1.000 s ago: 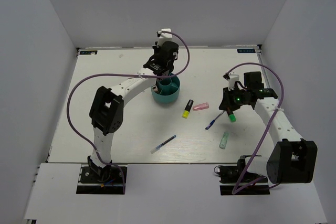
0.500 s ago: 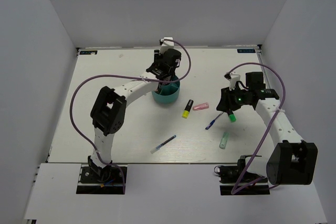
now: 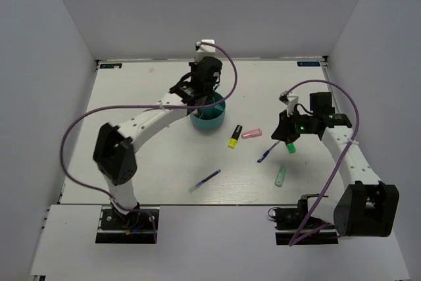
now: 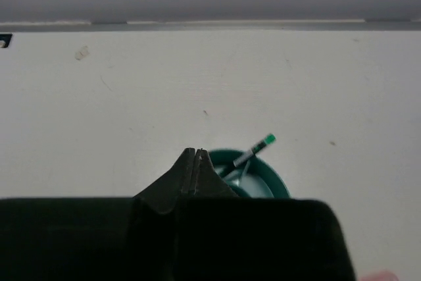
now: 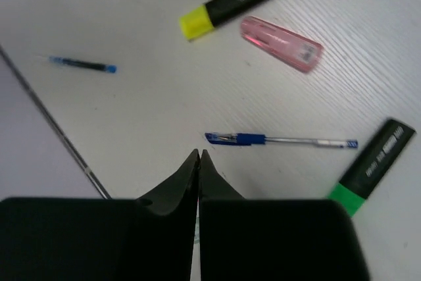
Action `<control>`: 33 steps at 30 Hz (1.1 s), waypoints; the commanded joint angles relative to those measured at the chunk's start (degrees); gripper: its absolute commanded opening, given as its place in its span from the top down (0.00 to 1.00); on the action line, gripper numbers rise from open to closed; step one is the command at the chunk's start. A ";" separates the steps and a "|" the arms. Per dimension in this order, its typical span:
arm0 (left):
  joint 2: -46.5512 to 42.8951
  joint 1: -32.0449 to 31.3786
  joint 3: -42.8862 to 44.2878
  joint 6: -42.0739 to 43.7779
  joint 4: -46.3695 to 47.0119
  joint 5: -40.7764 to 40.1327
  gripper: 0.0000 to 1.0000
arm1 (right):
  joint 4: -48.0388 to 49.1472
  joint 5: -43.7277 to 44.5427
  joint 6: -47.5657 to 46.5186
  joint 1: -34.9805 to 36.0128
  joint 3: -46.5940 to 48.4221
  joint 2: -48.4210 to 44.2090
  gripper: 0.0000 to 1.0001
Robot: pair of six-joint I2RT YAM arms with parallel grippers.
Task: Sort the stationery into containers
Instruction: Place the stationery into the container, then grab a piece of stationery with the right arm
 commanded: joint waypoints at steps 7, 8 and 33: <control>-26.54 10.41 -14.25 -13.81 -40.50 40.32 0.12 | -16.08 -16.75 -48.53 8.95 0.76 4.60 0.57; -29.07 11.03 -16.26 -13.90 -43.41 42.52 0.09 | -16.43 -15.58 -48.81 10.53 2.86 5.74 0.50; -68.11 33.63 -54.96 -14.25 -37.64 35.07 0.26 | 3.17 18.61 -29.04 61.78 19.94 33.35 0.58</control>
